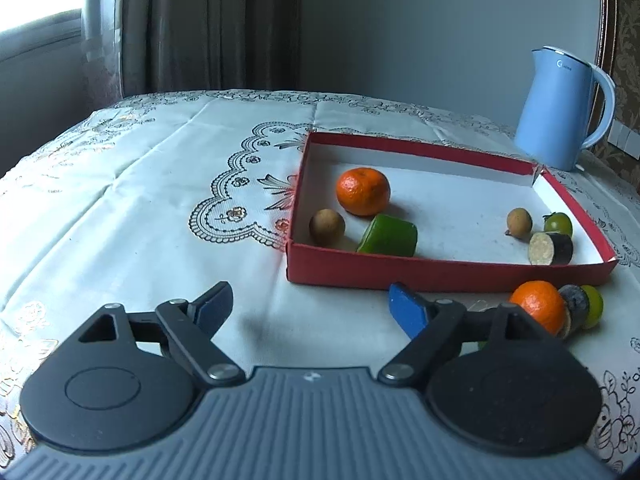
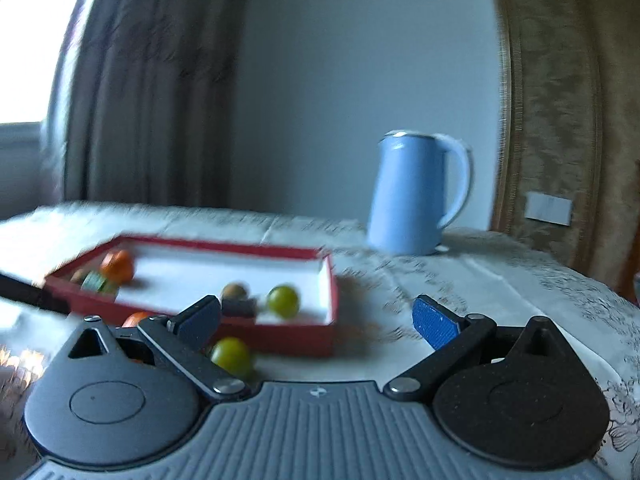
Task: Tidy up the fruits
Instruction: 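Move the right tool to the large round green lime on the table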
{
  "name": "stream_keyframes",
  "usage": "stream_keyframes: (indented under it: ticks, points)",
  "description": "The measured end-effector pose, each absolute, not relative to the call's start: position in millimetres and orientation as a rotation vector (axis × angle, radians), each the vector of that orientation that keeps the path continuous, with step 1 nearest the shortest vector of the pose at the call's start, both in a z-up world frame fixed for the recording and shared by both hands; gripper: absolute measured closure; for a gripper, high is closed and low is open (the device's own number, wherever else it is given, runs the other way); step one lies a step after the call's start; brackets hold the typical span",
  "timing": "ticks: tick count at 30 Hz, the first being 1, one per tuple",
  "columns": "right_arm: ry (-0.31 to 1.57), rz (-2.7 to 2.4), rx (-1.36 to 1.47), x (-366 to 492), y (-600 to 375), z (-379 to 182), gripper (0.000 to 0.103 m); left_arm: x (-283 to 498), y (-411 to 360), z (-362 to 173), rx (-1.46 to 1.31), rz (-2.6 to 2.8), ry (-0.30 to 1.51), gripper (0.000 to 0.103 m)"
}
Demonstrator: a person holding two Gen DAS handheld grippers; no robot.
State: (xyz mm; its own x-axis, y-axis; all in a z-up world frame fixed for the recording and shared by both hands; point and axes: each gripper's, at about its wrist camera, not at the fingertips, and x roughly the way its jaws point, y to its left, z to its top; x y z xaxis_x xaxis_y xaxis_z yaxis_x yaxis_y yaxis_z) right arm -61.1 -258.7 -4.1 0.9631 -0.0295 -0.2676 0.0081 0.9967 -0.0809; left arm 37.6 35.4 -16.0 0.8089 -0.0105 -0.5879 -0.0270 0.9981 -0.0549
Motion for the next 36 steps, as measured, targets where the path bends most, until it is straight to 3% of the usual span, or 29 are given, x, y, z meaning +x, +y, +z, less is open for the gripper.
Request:
stream_keyframes:
  ticks: [4,10,26,29,36]
  points:
    - [0.322,0.035,-0.105,-56.7,-252.1,-3.5,0.007,43.5,38.6,-23.1,-0.077,0.012,0.649,0.017]
    - [0.458,0.077,-0.124,-36.2,-243.8,-13.4,0.032,44.9,37.3,-25.4,-0.072,0.009,0.645,0.012]
    - [0.519,0.135,-0.129,-18.6,-232.5,-19.6,0.050,46.3,38.6,-25.4,-0.086,0.001,0.640,0.008]
    - [0.529,0.144,-0.115,-21.0,-232.7,-18.5,0.059,46.3,38.9,-25.5,-0.088,0.001,0.639,0.008]
    - [0.554,0.148,-0.106,-19.7,-231.8,-17.9,0.060,46.4,38.0,-25.9,-0.083,0.000,0.639,0.007]
